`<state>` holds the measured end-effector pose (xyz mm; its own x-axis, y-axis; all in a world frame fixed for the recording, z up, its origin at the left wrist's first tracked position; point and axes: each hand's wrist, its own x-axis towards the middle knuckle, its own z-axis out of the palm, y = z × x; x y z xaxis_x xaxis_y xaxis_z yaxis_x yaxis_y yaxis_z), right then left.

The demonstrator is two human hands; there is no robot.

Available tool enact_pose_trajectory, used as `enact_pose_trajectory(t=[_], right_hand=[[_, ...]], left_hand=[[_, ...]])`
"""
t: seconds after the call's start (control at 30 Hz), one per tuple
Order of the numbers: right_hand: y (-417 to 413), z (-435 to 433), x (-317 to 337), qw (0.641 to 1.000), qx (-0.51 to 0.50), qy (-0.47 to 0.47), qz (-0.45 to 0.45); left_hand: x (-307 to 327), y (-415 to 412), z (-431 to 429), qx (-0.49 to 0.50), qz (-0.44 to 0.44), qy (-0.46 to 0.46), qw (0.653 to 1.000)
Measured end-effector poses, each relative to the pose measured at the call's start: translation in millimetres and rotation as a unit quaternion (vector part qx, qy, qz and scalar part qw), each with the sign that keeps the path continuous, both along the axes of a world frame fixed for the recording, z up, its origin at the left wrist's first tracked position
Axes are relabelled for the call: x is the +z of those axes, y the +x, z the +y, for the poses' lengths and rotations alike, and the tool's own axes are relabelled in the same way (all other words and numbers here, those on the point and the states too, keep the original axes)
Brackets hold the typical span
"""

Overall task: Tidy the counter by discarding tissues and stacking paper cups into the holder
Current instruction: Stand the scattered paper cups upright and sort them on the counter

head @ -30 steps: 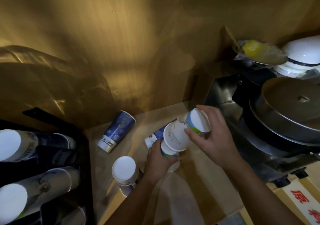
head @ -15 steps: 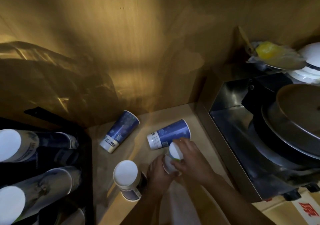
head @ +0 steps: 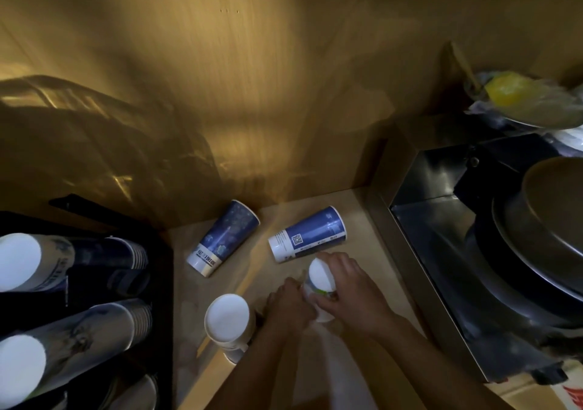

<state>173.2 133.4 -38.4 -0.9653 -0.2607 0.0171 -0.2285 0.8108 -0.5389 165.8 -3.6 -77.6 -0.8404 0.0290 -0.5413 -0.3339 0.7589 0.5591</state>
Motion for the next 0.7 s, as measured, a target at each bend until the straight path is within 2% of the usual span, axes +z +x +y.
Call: enact_pose_trajectory(t=[0.07,0.13,0.3,0.4,0.6,0.7], right_hand=[[-1,2,2,1.0,0.013,0.011,-0.002],[-2,4,3,0.999,0.027,0.027,-0.005],[-9,5,7,0.995,0.044,0.071,-0.047],[-12,3,7,0.994,0.042,0.085,-0.056],[-12,4,3,0.994,0.038,0.071,-0.078],[-12,4,0,0.993,0.039,0.08,-0.071]], left_hand=[[20,-8,-5,-0.033,-0.018,-0.025,0.999],[47,-16,-9,-0.06,0.002,-0.037,0.998],[120,-55,-30,0.007,0.159,0.021,0.987],[132,-85,-55,0.031,0.212,-0.028,0.976],[68,-100,-120,-0.024,0.108,-0.179,0.978],[35,-89,-142,0.008,0.081,-0.155,0.985]])
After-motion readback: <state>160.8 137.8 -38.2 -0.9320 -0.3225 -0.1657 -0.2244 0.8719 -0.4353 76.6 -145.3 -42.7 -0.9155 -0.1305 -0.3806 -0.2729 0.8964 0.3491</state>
